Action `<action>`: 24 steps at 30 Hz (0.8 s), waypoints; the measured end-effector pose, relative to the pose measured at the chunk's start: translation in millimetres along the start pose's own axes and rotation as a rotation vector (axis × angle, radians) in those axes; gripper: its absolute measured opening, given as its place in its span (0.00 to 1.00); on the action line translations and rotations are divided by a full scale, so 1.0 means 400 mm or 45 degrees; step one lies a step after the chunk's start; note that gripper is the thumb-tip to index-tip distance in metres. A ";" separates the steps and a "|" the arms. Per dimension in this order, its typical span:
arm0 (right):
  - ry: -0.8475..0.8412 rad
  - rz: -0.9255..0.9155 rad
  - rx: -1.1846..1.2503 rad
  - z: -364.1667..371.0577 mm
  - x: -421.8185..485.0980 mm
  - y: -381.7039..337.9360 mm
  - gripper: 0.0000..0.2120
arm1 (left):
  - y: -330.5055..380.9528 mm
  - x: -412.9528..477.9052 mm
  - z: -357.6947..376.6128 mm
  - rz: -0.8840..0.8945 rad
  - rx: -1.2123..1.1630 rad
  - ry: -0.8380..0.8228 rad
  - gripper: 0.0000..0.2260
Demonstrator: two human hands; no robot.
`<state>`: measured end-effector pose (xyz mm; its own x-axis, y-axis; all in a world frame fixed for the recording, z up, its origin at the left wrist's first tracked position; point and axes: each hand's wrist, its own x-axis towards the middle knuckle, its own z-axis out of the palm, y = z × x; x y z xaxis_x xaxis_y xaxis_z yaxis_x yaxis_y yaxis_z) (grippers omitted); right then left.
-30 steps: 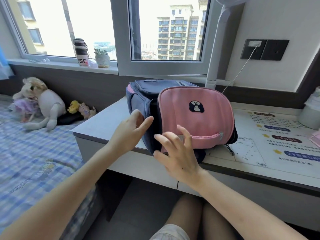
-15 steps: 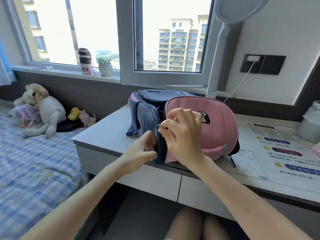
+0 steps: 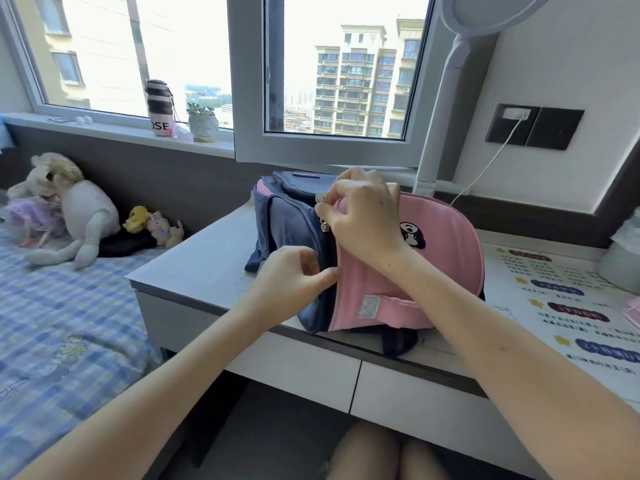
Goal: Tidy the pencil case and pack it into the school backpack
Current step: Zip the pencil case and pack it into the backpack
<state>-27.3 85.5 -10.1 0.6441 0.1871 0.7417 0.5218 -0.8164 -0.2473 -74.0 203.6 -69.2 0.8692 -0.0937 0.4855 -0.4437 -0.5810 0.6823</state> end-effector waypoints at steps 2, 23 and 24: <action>-0.034 0.036 -0.042 0.020 0.032 0.008 0.08 | 0.007 -0.003 -0.004 -0.034 -0.080 -0.105 0.18; 0.069 0.454 -0.211 -0.043 0.020 0.368 0.10 | 0.105 0.219 0.060 0.559 0.771 0.043 0.18; 0.051 0.417 -0.226 -0.045 0.024 0.368 0.09 | 0.113 0.256 0.102 0.566 0.890 -0.041 0.19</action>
<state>45.8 -42.5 -28.1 0.7367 -0.1183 0.6658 0.1845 -0.9121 -0.3662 4.0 134.7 -10.8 0.6553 -0.4499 0.6068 -0.5184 -0.8521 -0.0720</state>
